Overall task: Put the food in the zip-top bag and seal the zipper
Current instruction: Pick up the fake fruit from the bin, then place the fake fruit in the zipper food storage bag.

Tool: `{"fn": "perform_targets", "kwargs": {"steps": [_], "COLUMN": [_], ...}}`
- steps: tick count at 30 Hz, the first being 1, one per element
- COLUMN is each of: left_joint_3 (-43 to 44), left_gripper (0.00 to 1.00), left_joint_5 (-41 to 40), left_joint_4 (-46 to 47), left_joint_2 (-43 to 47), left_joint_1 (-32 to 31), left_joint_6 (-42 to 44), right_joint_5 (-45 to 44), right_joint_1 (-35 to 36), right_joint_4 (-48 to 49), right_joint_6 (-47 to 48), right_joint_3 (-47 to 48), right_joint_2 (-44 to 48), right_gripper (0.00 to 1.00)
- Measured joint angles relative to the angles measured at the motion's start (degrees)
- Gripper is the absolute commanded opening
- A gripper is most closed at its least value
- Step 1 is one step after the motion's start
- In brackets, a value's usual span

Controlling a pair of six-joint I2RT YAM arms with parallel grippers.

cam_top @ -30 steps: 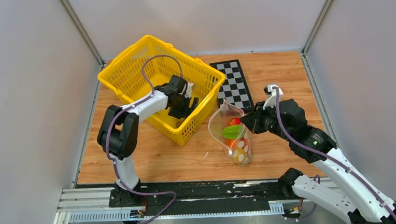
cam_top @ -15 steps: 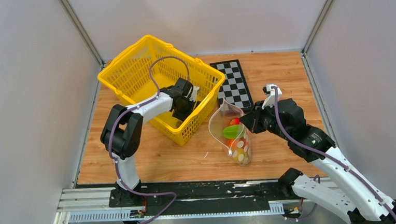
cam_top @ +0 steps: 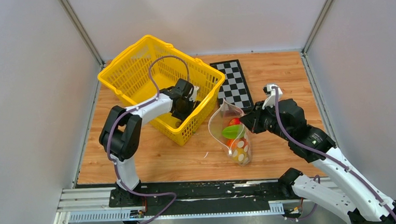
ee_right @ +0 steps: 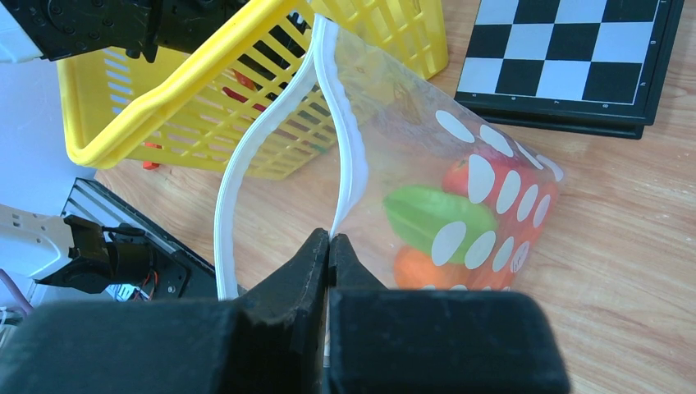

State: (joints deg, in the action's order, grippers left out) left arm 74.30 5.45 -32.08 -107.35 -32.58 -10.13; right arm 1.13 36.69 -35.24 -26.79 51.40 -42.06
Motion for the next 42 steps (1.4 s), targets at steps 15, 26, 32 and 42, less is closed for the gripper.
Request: {"fn": "perform_targets", "kwargs": {"steps": [15,26,32,42], "left_joint_3": [-2.49,-2.47,-1.36,-1.03], "left_gripper": [0.40,0.40,0.41,0.41], "left_joint_5": [-7.43,-12.20,-7.08,3.65], "left_joint_4": [1.40,1.40,2.19,4.79], "left_joint_2": [10.47,29.51,37.73,39.04], "left_joint_1": [-0.02,-0.02,-1.42,-13.77], "left_joint_6": [-1.57,-2.99,-2.93,0.63], "right_joint_5": [-0.02,0.00,0.00,0.11], "right_joint_1": [0.00,0.00,0.00,0.00], "right_joint_4": [-0.02,-0.02,-0.02,0.31], "right_joint_6": [0.00,0.00,0.00,-0.20], "right_joint_3": [-0.02,-0.02,-0.02,-0.02], "right_joint_2": [0.31,0.33,0.22,-0.13], "right_gripper": [0.00,0.00,0.00,0.00]}}
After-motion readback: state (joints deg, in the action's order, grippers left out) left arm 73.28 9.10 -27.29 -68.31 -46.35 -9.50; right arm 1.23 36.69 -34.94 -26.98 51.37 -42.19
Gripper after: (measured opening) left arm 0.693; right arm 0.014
